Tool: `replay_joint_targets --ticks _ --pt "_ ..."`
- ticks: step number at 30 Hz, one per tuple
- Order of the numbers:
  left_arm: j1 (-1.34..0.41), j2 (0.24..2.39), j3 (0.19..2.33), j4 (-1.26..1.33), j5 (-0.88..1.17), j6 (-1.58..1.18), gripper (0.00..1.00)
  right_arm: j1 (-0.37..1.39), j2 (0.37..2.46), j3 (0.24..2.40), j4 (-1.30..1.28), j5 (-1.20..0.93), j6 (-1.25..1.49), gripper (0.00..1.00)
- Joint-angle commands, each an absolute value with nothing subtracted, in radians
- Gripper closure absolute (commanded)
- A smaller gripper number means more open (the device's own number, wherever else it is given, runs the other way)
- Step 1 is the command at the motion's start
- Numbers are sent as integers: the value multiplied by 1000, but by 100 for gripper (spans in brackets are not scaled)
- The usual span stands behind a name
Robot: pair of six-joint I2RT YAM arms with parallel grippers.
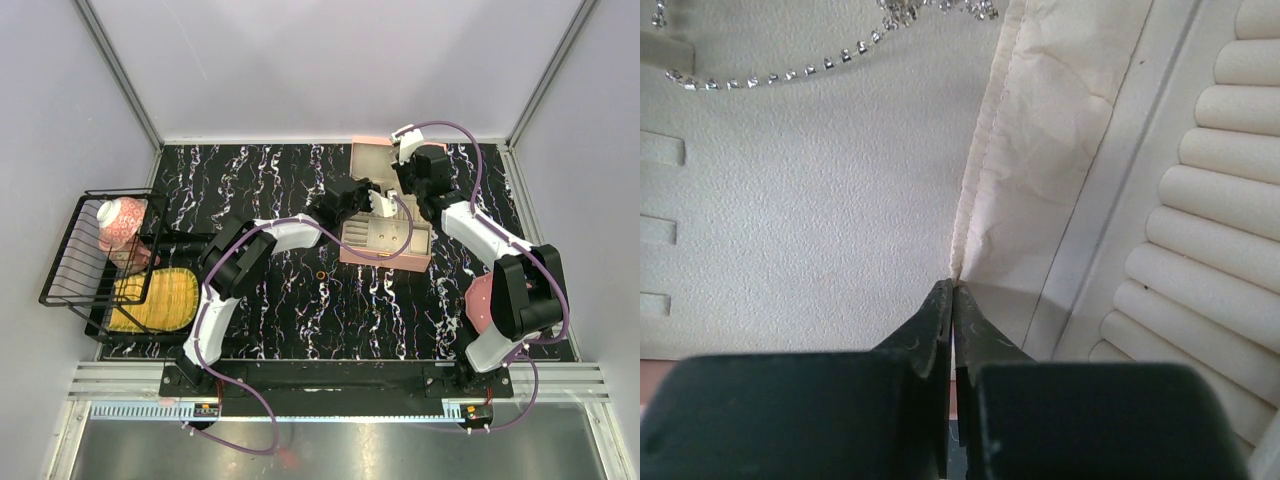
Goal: Organize the mixed jewelry
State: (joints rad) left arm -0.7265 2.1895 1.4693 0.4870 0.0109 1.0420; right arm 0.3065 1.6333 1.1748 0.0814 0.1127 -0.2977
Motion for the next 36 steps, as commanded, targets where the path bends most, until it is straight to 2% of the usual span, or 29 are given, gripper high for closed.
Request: replay_joint_targets --ticks 1,15,36 --pt "-724 2146 1486 480 23 1011 100 304 1586 1170 109 129 -281 100" --pt "-733 2075 1546 240 66 928 100 298 1586 1181 98 106 -262 100" --pt "-735 2088 1580 195 84 922 100 299 1707 1261 91 44 -221 100"
